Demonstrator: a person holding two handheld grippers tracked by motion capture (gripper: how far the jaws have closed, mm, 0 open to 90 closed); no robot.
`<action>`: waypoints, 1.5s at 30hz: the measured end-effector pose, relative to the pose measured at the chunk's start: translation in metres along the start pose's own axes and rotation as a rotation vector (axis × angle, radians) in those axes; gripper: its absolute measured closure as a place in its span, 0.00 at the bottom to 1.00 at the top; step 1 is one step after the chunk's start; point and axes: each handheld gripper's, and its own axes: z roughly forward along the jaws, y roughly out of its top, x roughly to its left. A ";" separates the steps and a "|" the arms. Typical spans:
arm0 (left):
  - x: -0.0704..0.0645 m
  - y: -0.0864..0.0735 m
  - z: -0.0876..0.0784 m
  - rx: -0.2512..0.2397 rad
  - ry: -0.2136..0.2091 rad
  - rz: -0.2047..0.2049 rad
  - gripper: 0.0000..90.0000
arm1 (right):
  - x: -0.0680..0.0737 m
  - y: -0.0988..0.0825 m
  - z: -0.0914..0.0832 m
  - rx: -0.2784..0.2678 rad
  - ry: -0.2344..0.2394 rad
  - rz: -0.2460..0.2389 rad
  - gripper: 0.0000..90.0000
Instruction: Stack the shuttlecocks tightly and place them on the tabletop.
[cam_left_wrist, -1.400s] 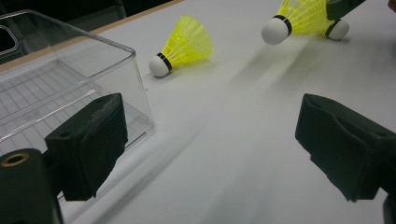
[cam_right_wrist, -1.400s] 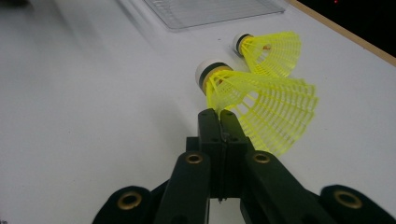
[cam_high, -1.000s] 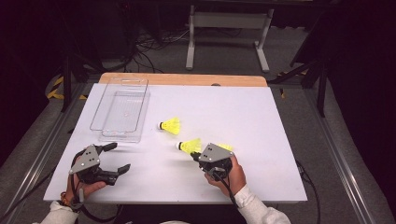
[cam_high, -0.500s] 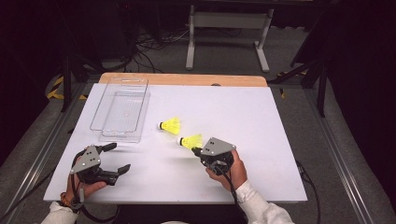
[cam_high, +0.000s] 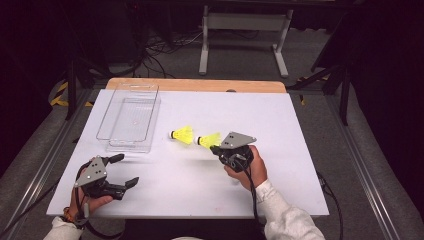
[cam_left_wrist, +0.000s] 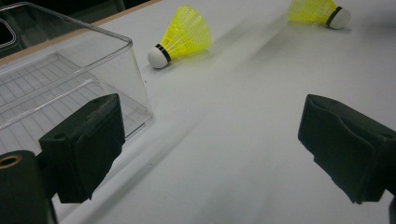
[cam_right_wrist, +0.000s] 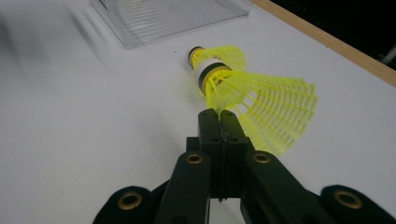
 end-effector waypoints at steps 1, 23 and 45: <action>0.000 0.000 0.000 0.000 0.000 0.002 0.09 | -0.003 0.002 0.002 0.008 -0.003 -0.006 1.00; 0.000 0.000 -0.001 0.000 -0.011 0.015 0.09 | -0.031 0.026 0.058 0.164 0.060 -0.080 1.00; 0.000 0.000 -0.003 0.009 -0.023 0.026 0.09 | -0.025 0.041 0.094 0.244 0.115 -0.110 1.00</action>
